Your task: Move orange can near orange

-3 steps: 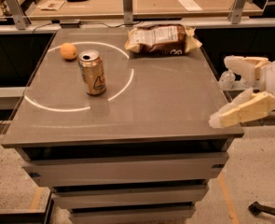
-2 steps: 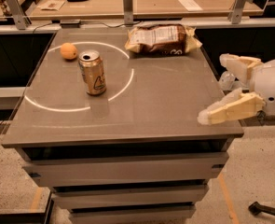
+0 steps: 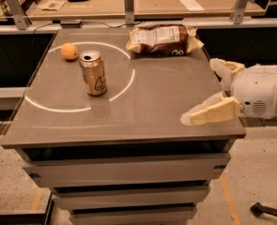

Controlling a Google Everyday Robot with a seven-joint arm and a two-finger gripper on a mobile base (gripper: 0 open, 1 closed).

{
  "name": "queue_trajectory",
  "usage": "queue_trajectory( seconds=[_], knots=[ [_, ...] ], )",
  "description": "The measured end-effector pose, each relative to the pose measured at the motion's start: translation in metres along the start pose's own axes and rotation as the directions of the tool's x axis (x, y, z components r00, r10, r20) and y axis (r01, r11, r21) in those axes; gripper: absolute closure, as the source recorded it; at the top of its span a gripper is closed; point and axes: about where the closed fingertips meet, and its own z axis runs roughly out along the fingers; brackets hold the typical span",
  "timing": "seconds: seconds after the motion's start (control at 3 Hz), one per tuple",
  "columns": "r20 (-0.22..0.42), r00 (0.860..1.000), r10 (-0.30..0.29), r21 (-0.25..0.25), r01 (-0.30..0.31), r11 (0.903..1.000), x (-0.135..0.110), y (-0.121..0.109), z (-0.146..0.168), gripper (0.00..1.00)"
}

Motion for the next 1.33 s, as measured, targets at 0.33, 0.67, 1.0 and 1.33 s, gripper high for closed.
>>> queue_trajectory(
  seconds=[0.33, 0.67, 1.0, 1.33],
  knots=[
    [-0.006, 1.000, 0.019, 0.011, -0.019, 0.9998, -0.002, -0.001, 0.018, 0.00],
    [-0.024, 0.999, 0.048, 0.025, -0.048, 0.9986, -0.006, -0.007, 0.041, 0.00],
    [-0.051, 0.996, 0.071, 0.033, -0.070, 0.9970, -0.013, -0.011, 0.067, 0.00],
    [-0.093, 0.992, 0.090, 0.026, -0.088, 0.9958, -0.038, -0.008, 0.125, 0.00]
  ],
)
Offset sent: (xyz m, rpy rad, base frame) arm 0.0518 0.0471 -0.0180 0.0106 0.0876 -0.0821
